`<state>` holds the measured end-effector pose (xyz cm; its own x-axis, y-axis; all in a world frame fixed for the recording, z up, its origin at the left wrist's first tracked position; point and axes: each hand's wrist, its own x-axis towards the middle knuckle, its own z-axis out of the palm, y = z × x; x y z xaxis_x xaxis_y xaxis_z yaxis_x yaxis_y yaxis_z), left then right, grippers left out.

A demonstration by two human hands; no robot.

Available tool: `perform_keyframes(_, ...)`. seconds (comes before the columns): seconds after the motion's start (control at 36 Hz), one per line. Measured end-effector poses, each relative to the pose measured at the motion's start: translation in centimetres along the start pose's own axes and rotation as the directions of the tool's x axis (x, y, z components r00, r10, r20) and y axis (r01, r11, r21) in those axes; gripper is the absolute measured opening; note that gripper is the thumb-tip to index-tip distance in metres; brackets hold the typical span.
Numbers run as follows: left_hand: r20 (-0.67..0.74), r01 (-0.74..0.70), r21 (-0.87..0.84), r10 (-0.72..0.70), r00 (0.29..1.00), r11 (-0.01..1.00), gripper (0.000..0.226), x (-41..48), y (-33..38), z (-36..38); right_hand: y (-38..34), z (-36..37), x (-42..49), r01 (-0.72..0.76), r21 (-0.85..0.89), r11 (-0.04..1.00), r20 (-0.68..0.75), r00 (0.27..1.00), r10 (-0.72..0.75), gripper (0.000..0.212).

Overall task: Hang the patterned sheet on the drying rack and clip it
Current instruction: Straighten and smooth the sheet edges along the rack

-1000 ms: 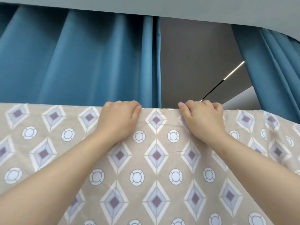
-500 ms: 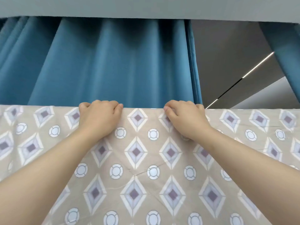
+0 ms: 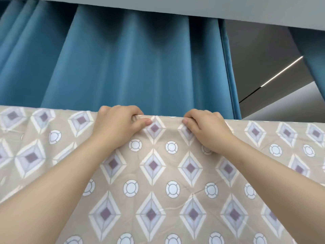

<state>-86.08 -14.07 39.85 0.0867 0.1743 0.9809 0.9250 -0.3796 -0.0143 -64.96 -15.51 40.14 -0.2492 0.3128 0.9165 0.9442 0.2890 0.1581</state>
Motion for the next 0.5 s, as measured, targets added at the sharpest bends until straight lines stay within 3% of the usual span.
perform_keyframes(0.14, -0.128, -0.032, 0.129, 0.048, 0.991, 0.991, 0.041, -0.5, 1.4, 1.4, 0.6, -0.3, -0.1, 0.031, -0.071, 0.997, -0.017, 0.999, -0.032, 0.026)
perform_keyframes(0.22, -0.164, -0.048, 0.107, 0.066, 0.984, 0.993, 0.040, -0.4, 1.3, 1.7, 0.1, -0.7, 0.2, 0.060, -0.067, 0.996, -0.018, 0.998, -0.061, 0.026)
perform_keyframes(0.33, -0.032, -0.098, 0.092, 0.101, 0.994, 0.991, 0.045, 0.1, 0.8, 0.9, -1.9, 0.0, 1.1, 0.076, -0.013, 0.997, 0.057, 0.996, -0.075, 0.033)
perform_keyframes(0.5, 0.123, 0.044, 0.289, -0.082, 0.989, 0.956, 0.055, 0.1, -3.0, -0.7, -2.7, 0.8, 1.0, 0.022, 0.057, 0.998, 0.025, 0.999, -0.023, 0.031)
